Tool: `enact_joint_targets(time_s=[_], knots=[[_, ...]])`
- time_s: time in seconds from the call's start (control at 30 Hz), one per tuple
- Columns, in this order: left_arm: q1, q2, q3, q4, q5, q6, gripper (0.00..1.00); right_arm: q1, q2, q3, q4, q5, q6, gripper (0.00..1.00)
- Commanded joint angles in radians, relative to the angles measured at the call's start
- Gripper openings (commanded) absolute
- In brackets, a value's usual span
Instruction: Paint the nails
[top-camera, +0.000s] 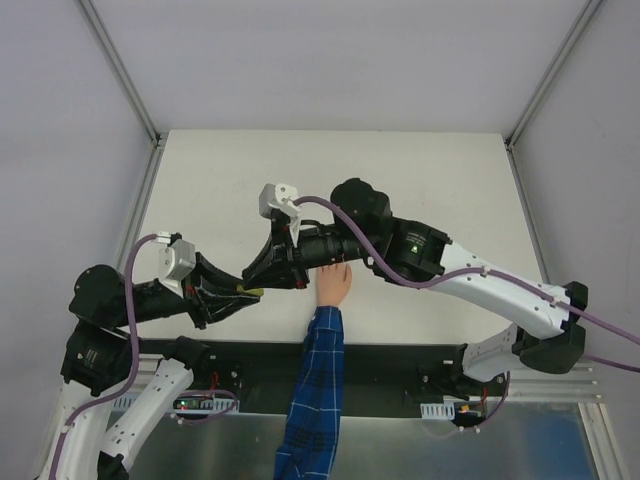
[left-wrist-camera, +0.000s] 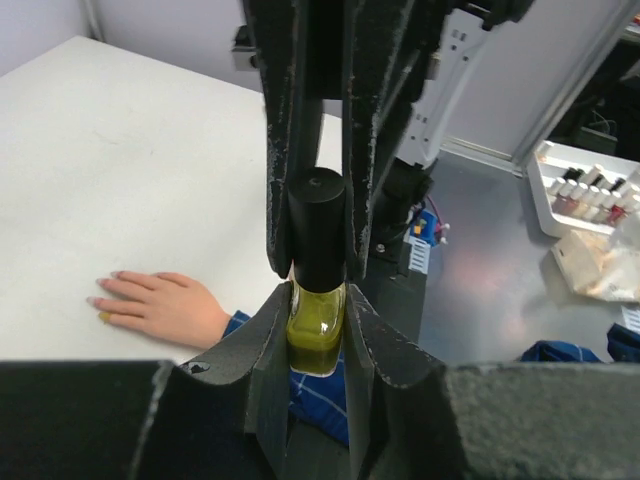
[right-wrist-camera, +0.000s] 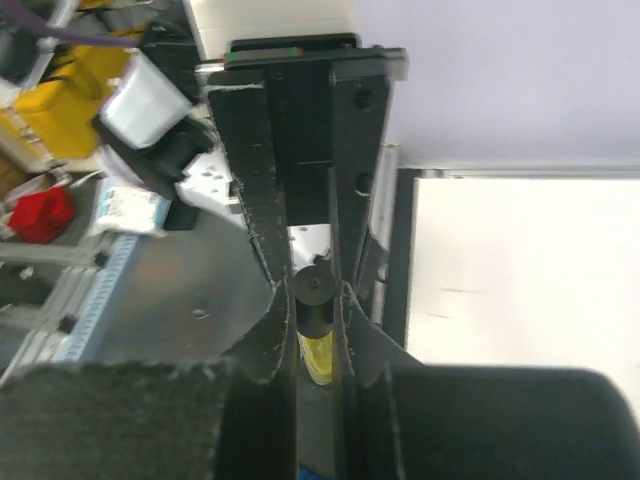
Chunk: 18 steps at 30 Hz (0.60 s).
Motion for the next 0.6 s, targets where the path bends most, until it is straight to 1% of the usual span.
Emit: enact_joint_targets(time_s=[0.0, 0.03, 0.07, 0.1, 0.13, 0.17, 0.27, 0.33, 0.37, 0.43, 0.47, 0.53, 0.57], knots=[[0.011, 0.014, 0.031, 0.032, -0.212, 0.081, 0.0, 0.146, -0.051, 0.026, -0.122, 0.831, -0.049, 0.01], [0.011, 0.018, 0.031, 0.029, -0.252, 0.11, 0.0, 0.302, -0.028, 0.063, -0.186, 1.16, -0.087, 0.01], [0.011, 0.034, 0.029, 0.028, -0.281, 0.124, 0.0, 0.362, 0.056, 0.165, -0.21, 1.442, -0.092, 0.01], [0.011, 0.041, 0.029, 0.028, -0.33, 0.148, 0.0, 0.434, 0.099, 0.206, -0.192, 1.747, -0.193, 0.01], [0.011, 0.06, 0.029, 0.026, -0.343, 0.156, 0.0, 0.45, 0.15, 0.253, -0.196, 1.844, -0.207, 0.01], [0.011, 0.067, 0.032, 0.028, -0.347, 0.165, 0.0, 0.458, 0.192, 0.299, -0.196, 1.876, -0.214, 0.01], [0.011, 0.084, 0.037, 0.026, -0.34, 0.172, 0.0, 0.458, 0.184, 0.287, -0.175, 1.771, -0.178, 0.01], [0.011, 0.077, 0.034, 0.028, -0.332, 0.167, 0.0, 0.456, 0.175, 0.286, -0.175, 1.728, -0.169, 0.01], [0.01, 0.074, 0.028, 0.028, -0.328, 0.162, 0.0, 0.455, 0.154, 0.278, -0.172, 1.667, -0.169, 0.11], [0.011, 0.057, 0.018, 0.026, -0.303, 0.149, 0.0, 0.446, 0.122, 0.24, -0.161, 1.585, -0.171, 0.25], [0.011, 0.052, 0.011, 0.026, -0.292, 0.144, 0.0, 0.44, 0.103, 0.225, -0.161, 1.486, -0.175, 0.36], [0.011, 0.035, 0.0, 0.025, -0.253, 0.126, 0.0, 0.427, 0.049, 0.182, -0.161, 1.418, -0.183, 0.47], [0.011, 0.026, -0.014, 0.025, -0.239, 0.121, 0.0, 0.424, 0.031, 0.168, -0.161, 1.364, -0.189, 0.56]])
